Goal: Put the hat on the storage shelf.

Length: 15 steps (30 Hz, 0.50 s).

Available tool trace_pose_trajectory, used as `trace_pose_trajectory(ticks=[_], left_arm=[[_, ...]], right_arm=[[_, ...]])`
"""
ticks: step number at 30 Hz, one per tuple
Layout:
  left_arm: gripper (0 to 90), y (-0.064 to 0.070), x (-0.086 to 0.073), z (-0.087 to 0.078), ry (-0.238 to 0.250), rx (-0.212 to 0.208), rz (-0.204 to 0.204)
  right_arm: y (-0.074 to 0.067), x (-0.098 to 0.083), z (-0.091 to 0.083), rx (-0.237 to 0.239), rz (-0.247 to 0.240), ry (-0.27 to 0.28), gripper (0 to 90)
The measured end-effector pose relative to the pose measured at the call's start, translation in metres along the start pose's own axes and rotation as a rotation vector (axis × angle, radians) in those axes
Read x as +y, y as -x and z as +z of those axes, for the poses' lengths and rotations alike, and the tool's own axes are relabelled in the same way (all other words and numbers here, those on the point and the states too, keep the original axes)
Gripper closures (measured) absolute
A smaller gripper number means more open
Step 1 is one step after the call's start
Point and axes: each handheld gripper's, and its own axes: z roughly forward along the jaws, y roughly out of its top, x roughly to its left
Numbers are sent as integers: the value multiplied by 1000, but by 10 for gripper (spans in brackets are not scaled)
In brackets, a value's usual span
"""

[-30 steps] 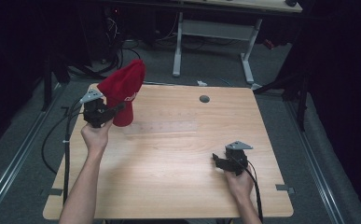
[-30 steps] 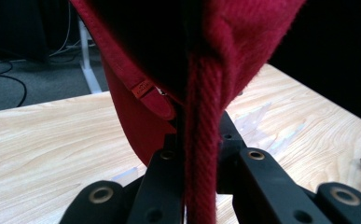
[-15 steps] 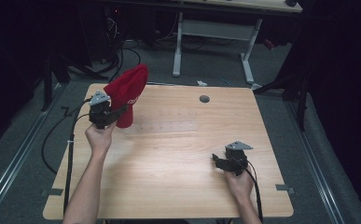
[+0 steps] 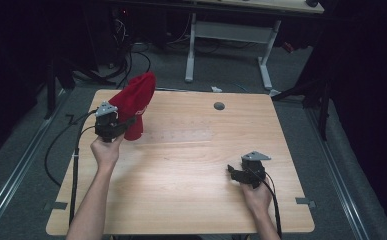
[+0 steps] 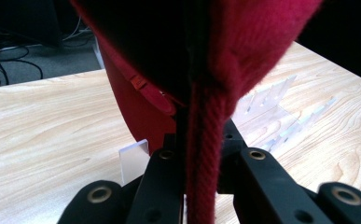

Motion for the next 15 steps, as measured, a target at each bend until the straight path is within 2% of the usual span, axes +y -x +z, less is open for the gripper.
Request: trace_pose_trajectory(ticks=[8,15], left_arm=[[831,-5,-7,-5,-22,11,-14],[826,-11,-12,-8,-29,20,-47]], right_arm=[[0,0,0,1,-1,0,337],[0,0,0,0,0,0,337]])
